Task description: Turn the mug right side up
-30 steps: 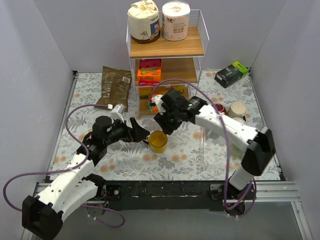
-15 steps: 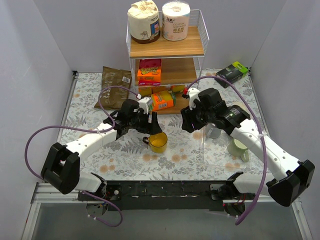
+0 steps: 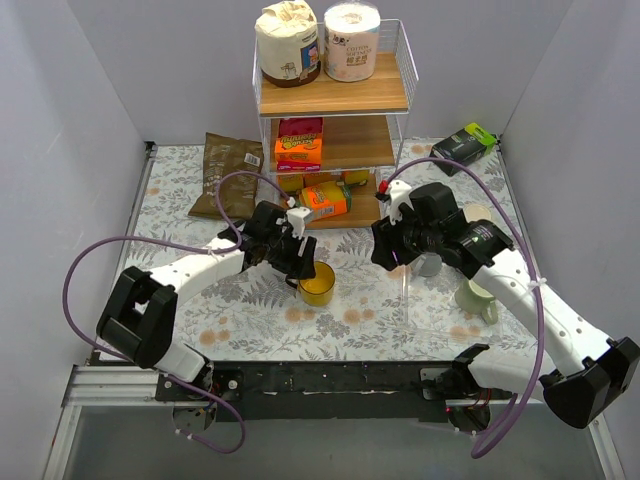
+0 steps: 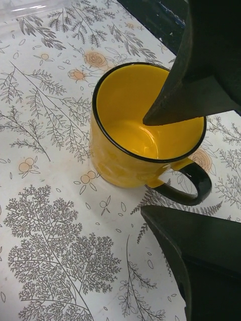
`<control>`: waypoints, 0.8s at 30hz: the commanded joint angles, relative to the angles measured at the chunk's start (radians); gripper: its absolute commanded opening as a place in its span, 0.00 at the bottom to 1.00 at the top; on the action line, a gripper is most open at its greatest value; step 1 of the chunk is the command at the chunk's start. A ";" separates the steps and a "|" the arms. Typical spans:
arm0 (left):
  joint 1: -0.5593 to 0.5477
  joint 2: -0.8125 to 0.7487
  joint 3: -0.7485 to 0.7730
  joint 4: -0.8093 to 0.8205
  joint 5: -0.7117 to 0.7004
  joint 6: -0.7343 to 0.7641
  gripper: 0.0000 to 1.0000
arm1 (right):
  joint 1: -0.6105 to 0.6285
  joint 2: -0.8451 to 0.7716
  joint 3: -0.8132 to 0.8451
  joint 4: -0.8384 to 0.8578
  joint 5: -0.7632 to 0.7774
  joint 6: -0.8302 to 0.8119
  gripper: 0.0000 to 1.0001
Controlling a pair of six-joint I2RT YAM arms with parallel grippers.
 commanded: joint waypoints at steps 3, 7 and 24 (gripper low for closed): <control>-0.009 0.060 0.072 -0.004 0.016 0.046 0.60 | -0.008 -0.021 -0.030 0.058 -0.030 0.000 0.60; -0.009 0.116 0.105 -0.004 -0.024 0.033 0.43 | -0.011 -0.031 -0.051 0.075 -0.038 0.011 0.59; -0.012 -0.022 0.118 -0.186 -0.598 -0.352 0.00 | -0.014 -0.143 -0.160 0.113 0.005 0.069 0.59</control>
